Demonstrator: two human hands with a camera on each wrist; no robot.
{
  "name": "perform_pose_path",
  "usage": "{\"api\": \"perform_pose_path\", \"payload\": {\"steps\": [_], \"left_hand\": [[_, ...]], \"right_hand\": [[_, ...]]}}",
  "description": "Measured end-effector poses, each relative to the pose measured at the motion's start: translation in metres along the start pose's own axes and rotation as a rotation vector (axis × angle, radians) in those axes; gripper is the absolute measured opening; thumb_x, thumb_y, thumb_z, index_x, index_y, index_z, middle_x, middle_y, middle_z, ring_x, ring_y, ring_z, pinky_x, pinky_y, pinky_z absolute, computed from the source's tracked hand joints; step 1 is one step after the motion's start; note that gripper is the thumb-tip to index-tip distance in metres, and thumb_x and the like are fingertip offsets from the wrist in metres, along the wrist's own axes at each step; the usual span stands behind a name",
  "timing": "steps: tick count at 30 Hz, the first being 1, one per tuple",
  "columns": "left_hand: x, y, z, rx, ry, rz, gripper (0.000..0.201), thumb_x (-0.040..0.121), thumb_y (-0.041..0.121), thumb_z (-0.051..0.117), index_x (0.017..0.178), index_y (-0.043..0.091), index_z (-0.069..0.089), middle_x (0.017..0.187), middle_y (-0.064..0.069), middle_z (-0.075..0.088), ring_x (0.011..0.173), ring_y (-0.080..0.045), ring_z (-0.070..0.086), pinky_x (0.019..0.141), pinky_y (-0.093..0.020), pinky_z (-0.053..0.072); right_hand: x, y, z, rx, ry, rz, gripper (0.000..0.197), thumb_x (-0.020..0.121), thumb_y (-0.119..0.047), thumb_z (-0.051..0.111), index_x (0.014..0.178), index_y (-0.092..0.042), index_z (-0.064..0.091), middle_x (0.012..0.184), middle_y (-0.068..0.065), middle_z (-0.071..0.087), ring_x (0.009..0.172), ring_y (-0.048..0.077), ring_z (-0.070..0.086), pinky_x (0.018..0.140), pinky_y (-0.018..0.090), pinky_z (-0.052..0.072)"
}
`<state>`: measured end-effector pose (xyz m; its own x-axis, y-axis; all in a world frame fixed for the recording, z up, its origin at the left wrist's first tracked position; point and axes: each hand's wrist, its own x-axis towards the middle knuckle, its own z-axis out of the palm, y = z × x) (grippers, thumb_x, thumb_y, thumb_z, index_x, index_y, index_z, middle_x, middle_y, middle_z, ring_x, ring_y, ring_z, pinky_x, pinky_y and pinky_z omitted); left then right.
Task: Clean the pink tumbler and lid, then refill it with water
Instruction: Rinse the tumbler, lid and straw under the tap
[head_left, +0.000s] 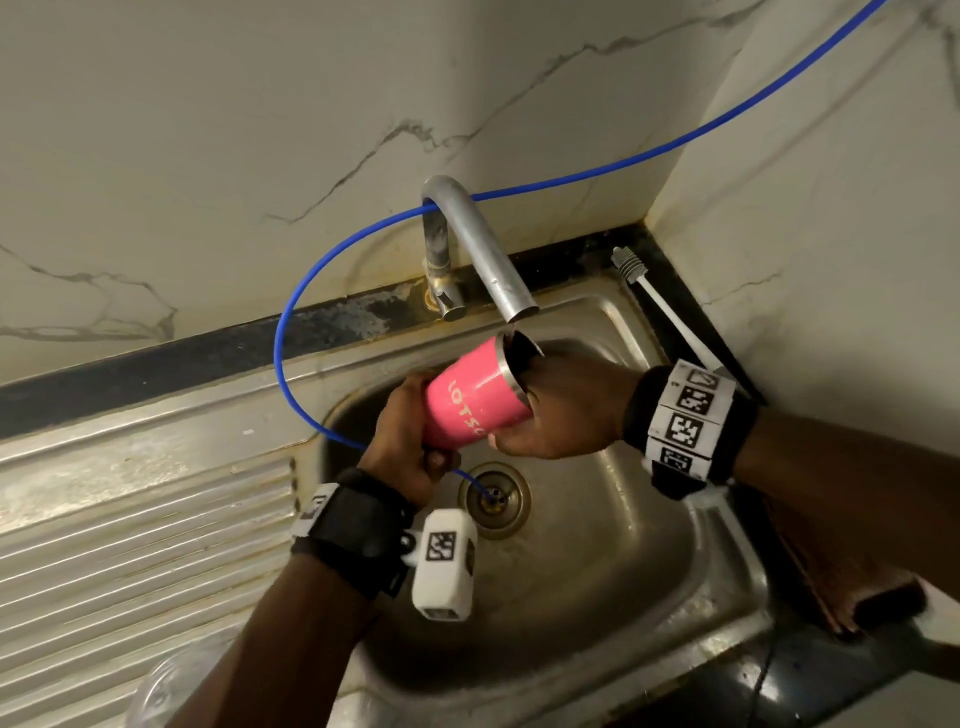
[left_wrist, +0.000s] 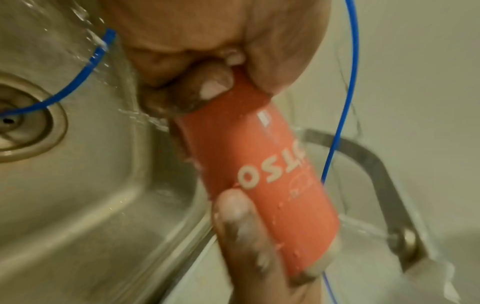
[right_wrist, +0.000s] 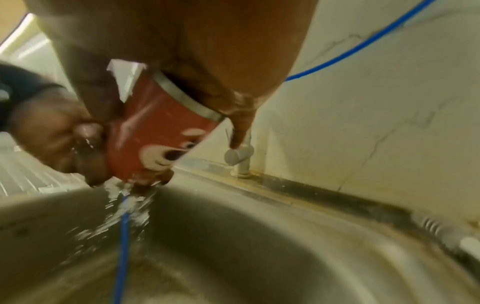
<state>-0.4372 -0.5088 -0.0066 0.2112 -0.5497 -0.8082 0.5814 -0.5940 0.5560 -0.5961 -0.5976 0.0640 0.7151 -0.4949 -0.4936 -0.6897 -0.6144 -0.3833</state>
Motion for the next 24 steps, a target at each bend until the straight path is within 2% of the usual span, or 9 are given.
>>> {"api": "perform_pose_path", "payload": {"steps": [2,4,6,9,12,14,18,21,24], "left_hand": [[-0.001,0.004,-0.002,0.005,-0.090,-0.109,0.050,0.107,0.052,0.045,0.118,0.007,0.066,0.079,-0.018,0.070,0.029,-0.013,0.043,0.031,-0.016,0.026],[-0.002,0.001,0.000,-0.059,-0.111,-0.133,0.057,0.106,0.055,0.047,0.125,0.006,0.068,0.095,-0.025,0.074,0.033,-0.016,0.047,0.030,-0.016,0.030],[-0.008,-0.006,0.005,-0.162,-0.124,-0.065,0.055,0.104,0.056,0.051,0.127,0.009,0.070,0.098,-0.020,0.077,0.051,-0.022,0.062,0.039,-0.022,0.044],[-0.012,-0.019,0.008,-0.283,-0.074,0.044,0.050,0.102,0.056,0.057,0.124,0.013,0.071,0.093,-0.011,0.080,0.074,-0.025,0.072,0.063,-0.029,0.050],[-0.006,-0.028,0.007,-0.345,-0.007,0.158,0.057,0.100,0.060,0.059,0.132,0.014,0.068,0.103,-0.013,0.077,0.072,-0.022,0.071,0.055,-0.028,0.052],[-0.005,-0.030,0.006,-0.341,0.067,0.230,0.050,0.102,0.056,0.056,0.121,0.012,0.069,0.092,-0.014,0.074,0.064,-0.021,0.066,0.047,-0.027,0.048],[-0.005,-0.022,0.003,-0.272,0.087,0.213,0.036,0.104,0.048,0.054,0.108,0.014,0.067,0.069,-0.004,0.065,0.047,-0.016,0.060,0.037,-0.021,0.038],[-0.002,-0.016,0.002,-0.146,-0.022,-0.005,0.042,0.101,0.052,0.049,0.113,0.014,0.065,0.072,-0.009,0.060,0.031,-0.017,0.045,0.029,-0.016,0.028],[-0.007,-0.012,-0.001,-0.055,-0.166,-0.182,0.044,0.101,0.052,0.042,0.103,0.013,0.062,0.072,-0.010,0.057,0.026,-0.014,0.034,0.026,-0.013,0.025]], "right_hand": [[0.005,0.002,-0.005,-0.023,0.011,0.039,0.063,0.074,-0.084,0.048,0.110,-0.033,0.056,0.097,-0.005,0.070,0.088,0.019,0.068,0.085,0.043,0.057],[0.008,-0.003,-0.008,0.027,0.030,0.038,0.079,0.078,-0.086,0.052,0.127,-0.024,0.052,0.111,-0.004,0.067,0.096,0.020,0.067,0.087,0.039,0.055],[0.008,-0.012,-0.007,0.079,0.038,0.058,0.074,0.090,-0.068,0.063,0.138,-0.013,0.047,0.116,0.001,0.060,0.098,0.019,0.060,0.083,0.032,0.049],[0.011,-0.023,0.000,0.306,0.080,0.074,0.062,0.092,-0.043,0.075,0.136,-0.010,0.047,0.122,0.007,0.062,0.105,0.023,0.062,0.087,0.038,0.055],[0.014,-0.024,0.003,0.611,0.116,0.081,0.064,0.088,-0.028,0.082,0.138,-0.010,0.045,0.127,0.007,0.059,0.115,0.024,0.060,0.093,0.039,0.057],[0.014,-0.021,0.004,0.722,0.079,0.054,0.068,0.087,-0.024,0.083,0.141,-0.012,0.044,0.129,0.005,0.060,0.117,0.022,0.061,0.096,0.040,0.058],[0.004,-0.010,0.006,0.431,-0.066,-0.075,0.054,0.089,-0.032,0.075,0.137,-0.015,0.058,0.123,0.006,0.070,0.111,0.020,0.067,0.101,0.042,0.056],[0.002,-0.002,-0.002,-0.035,-0.006,-0.135,0.057,0.074,-0.064,0.054,0.123,-0.035,0.051,0.129,0.004,0.067,0.128,0.029,0.057,0.107,0.042,0.049],[0.004,0.006,0.000,-0.231,-0.020,-0.113,0.048,0.073,-0.072,0.048,0.099,-0.032,0.050,0.116,0.003,0.068,0.127,0.032,0.054,0.111,0.044,0.043]]}}
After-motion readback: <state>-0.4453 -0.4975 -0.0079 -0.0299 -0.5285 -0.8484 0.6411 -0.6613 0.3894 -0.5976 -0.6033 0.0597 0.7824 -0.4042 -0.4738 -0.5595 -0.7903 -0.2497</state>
